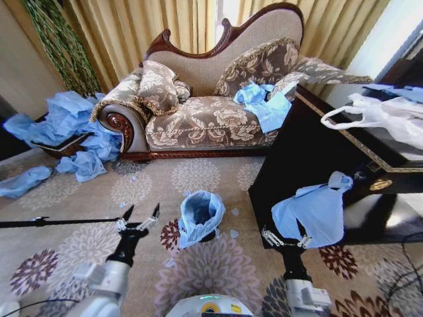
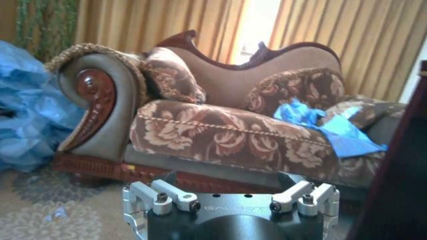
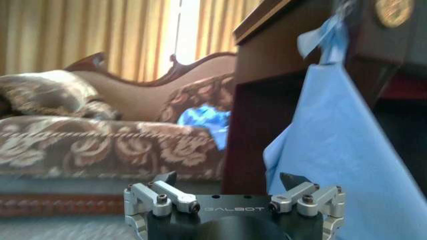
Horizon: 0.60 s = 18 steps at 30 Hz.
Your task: Place a garbage bag over the trash bin.
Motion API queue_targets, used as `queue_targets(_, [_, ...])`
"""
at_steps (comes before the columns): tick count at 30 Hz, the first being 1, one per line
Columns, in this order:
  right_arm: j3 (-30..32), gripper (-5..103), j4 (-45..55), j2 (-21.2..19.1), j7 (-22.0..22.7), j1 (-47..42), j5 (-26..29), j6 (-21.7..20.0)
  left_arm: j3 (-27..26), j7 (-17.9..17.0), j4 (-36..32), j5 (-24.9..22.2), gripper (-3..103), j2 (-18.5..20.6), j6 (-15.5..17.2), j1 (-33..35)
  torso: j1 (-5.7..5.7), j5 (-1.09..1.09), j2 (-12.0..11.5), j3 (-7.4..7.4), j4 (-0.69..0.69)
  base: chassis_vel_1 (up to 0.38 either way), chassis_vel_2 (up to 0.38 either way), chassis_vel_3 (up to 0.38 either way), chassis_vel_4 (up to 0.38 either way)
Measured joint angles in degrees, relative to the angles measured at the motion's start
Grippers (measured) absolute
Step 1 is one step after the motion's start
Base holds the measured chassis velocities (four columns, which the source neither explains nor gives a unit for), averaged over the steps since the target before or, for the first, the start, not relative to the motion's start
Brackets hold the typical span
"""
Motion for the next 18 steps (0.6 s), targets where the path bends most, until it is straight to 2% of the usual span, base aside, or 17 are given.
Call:
queue_targets(1, [0.2, 100, 0.0, 2.1, 0.1, 0.1, -1.7, 1.4, 0.1, 0.1, -0.9, 0.3, 100, 1.0, 0.0, 1.4, 0.00, -0.01, 0.0, 0.00, 0.00, 0.000, 0.000, 0.000, 0.000])
queue_targets(3, [0.4, 100, 0.3, 3.4, -0.3, -0.2, -2.3, 2.3, -0.3, 0.1, -1.4, 0.4, 100, 2.5, -0.2, 2.7, 0.00, 0.00, 0.0, 0.00, 0.01, 0.000, 0.000, 0.000, 0.000])
queue_targets(6, [-0.1, 100, 1.2, 3.8, -2.6, -1.4, -1.4, 3.0, -1.2, -0.3, -1.7, -0.3, 100, 4.2, -0.2, 4.0, 0.00, -0.02, 0.0, 0.00, 0.00, 0.000, 0.000, 0.000, 0.000])
queue_targets(8, [-0.3, 100, 1.6, 3.8, -6.1, -2.3, 0.2, 3.6, -1.8, -0.5, -1.7, -0.8, 100, 4.9, -0.2, 4.6, 0.00, -0.01, 0.0, 0.00, 0.02, 0.000, 0.000, 0.000, 0.000])
queue_targets(10, [0.0, 100, 3.0, 3.6, -14.9, -4.1, 4.9, 3.1, -2.8, -0.6, -1.7, -1.0, 100, 5.4, 0.0, 4.9, 0.00, -0.01, 0.0, 0.00, 0.00, 0.000, 0.000, 0.000, 0.000])
queue_targets(11, [0.0, 100, 3.0, 3.6, -14.9, -4.1, 4.9, 3.1, -2.8, -0.6, -1.7, -1.0, 100, 5.4, 0.0, 4.9, 0.00, -0.01, 0.0, 0.00, 0.00, 0.000, 0.000, 0.000, 0.000])
queue_targets(13, [0.1, 100, 5.0, 2.9, -21.0, -5.0, 10.1, 0.5, -3.4, -0.7, -1.7, -1.0, 100, 5.7, 0.4, 5.6, 0.00, -0.01, 0.0, 0.00, 0.02, 0.000, 0.000, 0.000, 0.000])
queue_targets(14, [0.1, 100, 5.0, 2.9, -21.0, -5.0, 10.1, 0.5, -3.4, -0.7, -1.7, -1.0, 100, 5.7, 0.4, 5.6, 0.00, -0.01, 0.0, 0.00, 0.02, 0.000, 0.000, 0.000, 0.000])
queue_targets(18, [0.2, 100, 7.2, 2.7, -21.3, -5.1, 11.9, -5.5, -3.2, -0.7, -1.6, -1.0, 100, 6.0, 2.3, 6.8, 0.00, -0.01, 0.0, 0.00, 0.02, 0.000, 0.000, 0.000, 0.000])
